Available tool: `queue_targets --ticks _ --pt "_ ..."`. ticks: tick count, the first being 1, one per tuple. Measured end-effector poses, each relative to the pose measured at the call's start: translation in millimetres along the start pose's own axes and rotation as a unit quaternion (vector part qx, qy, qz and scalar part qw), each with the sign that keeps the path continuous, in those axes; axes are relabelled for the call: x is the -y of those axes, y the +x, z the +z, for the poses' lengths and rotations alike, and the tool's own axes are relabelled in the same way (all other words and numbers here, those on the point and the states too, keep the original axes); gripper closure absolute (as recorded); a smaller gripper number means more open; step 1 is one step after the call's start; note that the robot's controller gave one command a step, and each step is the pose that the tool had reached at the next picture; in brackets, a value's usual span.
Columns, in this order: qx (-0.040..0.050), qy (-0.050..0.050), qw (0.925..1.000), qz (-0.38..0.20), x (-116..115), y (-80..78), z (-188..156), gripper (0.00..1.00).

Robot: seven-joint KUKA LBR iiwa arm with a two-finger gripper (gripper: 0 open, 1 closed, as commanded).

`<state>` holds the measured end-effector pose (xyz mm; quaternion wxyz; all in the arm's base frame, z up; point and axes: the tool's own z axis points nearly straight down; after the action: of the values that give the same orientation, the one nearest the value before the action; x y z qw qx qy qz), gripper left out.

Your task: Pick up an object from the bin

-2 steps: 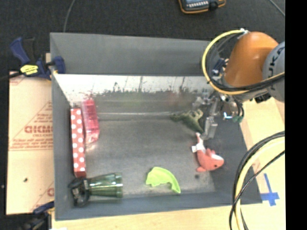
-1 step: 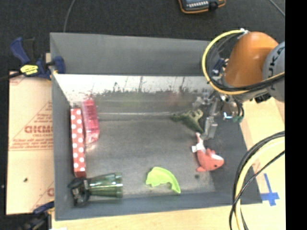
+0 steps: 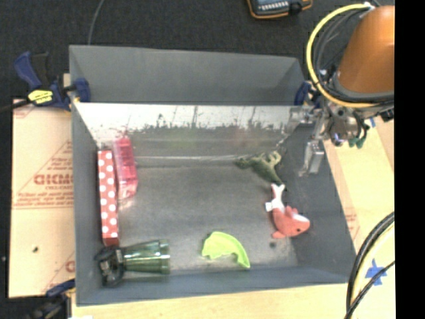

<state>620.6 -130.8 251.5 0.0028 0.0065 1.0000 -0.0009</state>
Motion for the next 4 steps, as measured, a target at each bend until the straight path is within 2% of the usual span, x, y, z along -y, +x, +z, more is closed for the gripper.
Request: queue_targets --ticks 1,2,3,4 --pt "-0.0025 0.0 0.9997 -0.024 4.5 -12.5 91.8 0.0" --pt "-0.007 -0.001 1.0 -0.001 -8.3 -1.6 73.6 0.0" --pt "-0.0018 0.0 0.9862 -0.166 -19.2 -27.2 146.6 0.0" --pt "0.0024 -0.001 1.0 0.005 -10.8 -11.4 105.6 0.0"
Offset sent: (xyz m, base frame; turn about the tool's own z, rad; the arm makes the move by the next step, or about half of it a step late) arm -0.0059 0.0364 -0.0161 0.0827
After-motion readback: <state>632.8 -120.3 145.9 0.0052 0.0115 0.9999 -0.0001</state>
